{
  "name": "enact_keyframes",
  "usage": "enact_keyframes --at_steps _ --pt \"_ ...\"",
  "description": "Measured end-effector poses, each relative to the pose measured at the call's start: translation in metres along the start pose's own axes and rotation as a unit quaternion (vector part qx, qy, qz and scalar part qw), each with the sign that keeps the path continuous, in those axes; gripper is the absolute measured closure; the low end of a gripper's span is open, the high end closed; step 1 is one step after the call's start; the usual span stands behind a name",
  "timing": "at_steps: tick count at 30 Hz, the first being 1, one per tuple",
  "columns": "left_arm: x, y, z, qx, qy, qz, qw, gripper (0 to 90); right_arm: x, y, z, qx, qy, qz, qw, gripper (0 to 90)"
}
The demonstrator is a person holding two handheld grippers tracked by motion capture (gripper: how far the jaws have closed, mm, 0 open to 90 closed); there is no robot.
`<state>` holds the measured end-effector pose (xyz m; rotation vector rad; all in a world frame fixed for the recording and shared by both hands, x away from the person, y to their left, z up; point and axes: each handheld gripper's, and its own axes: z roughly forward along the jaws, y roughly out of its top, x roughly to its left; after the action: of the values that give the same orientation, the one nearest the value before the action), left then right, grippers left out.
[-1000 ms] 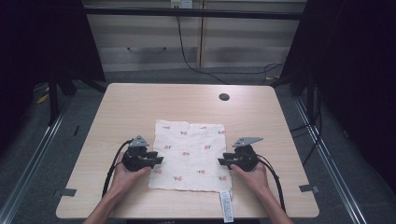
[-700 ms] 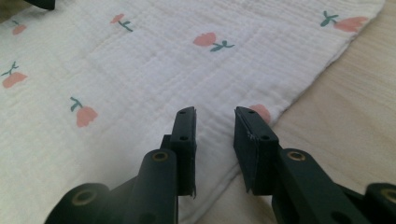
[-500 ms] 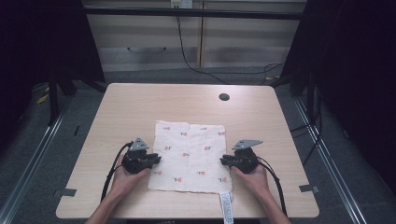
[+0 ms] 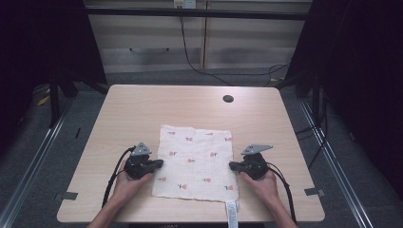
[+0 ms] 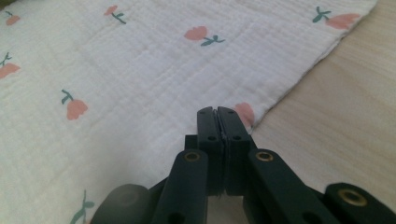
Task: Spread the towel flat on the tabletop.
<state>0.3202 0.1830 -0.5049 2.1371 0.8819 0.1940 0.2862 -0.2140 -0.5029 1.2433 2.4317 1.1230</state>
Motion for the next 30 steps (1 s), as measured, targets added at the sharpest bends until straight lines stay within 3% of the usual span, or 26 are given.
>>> enact_keyframes --at_steps 4,7,8,11,12,15,17,21,30 --pt "-0.004 -0.002 -0.002 0.002 -0.010 -0.003 0.9999 89.2 0.002 -0.004 -0.005 0.005 0.001 0.001 1.0000 88.8" --pt "-0.010 -0.005 -0.007 0.014 -0.012 0.016 0.9997 89.0 0.004 -0.006 -0.008 0.010 0.002 -0.004 0.9999 88.8" --pt "-0.011 -0.006 -0.007 0.011 -0.012 0.010 0.9998 89.1 0.004 -0.007 -0.009 0.007 0.006 -0.005 0.9999 88.8" --pt "-0.013 -0.009 -0.011 0.017 -0.016 0.020 0.9995 89.1 0.004 -0.009 -0.010 0.010 0.009 -0.003 0.9999 88.8" --pt "-0.015 -0.010 -0.012 0.013 -0.017 0.013 0.9997 89.1 0.004 -0.010 -0.011 0.008 0.009 -0.008 0.9999 88.8" --pt "-0.019 -0.013 -0.015 0.016 -0.022 0.016 0.9995 89.1 0.007 -0.012 -0.014 0.013 0.009 -0.013 0.9998 88.8" --pt "-0.020 -0.014 -0.016 0.017 -0.028 0.014 0.9993 89.1 0.008 -0.015 -0.017 0.014 0.015 0.000 0.9998 88.8" --pt "-0.024 -0.016 -0.017 0.019 -0.036 0.012 0.9991 89.1 0.011 -0.021 -0.021 0.013 0.017 0.001 0.9998 88.9" --pt "-0.037 -0.023 -0.024 0.025 -0.049 0.032 0.9980 88.9 0.020 -0.029 -0.031 0.020 0.019 -0.007 0.9996 88.8"
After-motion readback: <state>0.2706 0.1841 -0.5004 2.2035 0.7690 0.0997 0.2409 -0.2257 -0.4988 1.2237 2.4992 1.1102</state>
